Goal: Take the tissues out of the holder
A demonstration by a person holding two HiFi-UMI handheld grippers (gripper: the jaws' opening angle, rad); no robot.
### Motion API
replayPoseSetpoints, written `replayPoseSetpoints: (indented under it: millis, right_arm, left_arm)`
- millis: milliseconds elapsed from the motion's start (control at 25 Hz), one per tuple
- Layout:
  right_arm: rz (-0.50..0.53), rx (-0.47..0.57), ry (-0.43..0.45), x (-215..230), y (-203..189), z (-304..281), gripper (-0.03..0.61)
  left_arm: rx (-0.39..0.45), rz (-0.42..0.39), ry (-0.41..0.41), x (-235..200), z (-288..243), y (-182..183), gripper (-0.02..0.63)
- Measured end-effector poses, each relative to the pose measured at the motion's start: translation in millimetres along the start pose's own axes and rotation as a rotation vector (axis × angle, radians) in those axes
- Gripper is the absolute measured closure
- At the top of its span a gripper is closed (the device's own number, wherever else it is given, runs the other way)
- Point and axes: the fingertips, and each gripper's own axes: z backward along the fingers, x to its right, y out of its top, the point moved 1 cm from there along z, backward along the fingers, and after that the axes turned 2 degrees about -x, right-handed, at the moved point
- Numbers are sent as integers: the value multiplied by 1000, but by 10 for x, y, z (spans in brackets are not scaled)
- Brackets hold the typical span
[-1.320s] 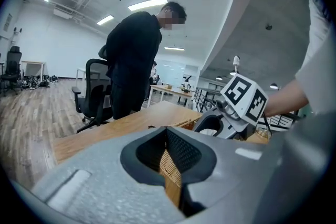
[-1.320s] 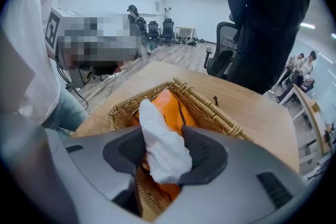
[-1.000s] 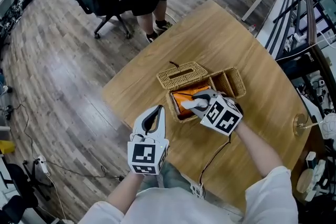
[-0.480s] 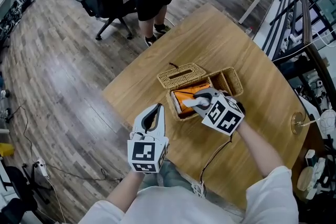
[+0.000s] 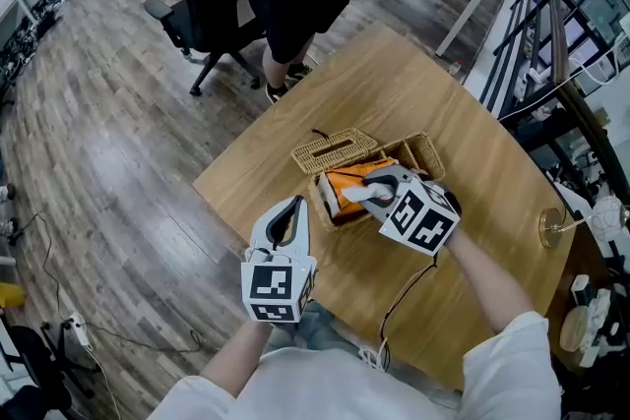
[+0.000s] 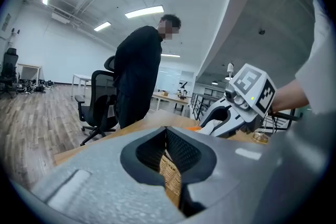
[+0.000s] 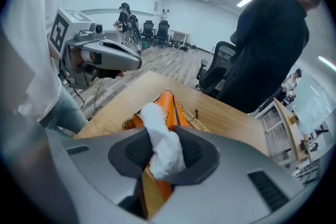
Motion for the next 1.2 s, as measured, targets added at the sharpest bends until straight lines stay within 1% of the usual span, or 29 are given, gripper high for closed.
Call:
replayPoseSetpoints:
  millis: [240,560,880,1040,1200]
  right_arm:
    - [-31,6,-61,82,12,233,477]
    - [-94,-2,-138,69,-98,554,479]
    - [-183,-23,-199,-43,-490,859,479]
    - [-237,-32,-215,-135,-667,957,479]
    - [-270,-43,-232,-229,-818,1042,479]
  left_arm:
    - [20,-16,-30,74,38,113,603]
    - [29,-50,-107,281,73,184,604]
    - [18,-87,-205,697,46,149,604]
    - [7,-102,-249,865,39,100,604]
    - [-2,-110,-288,1031,31,50,603]
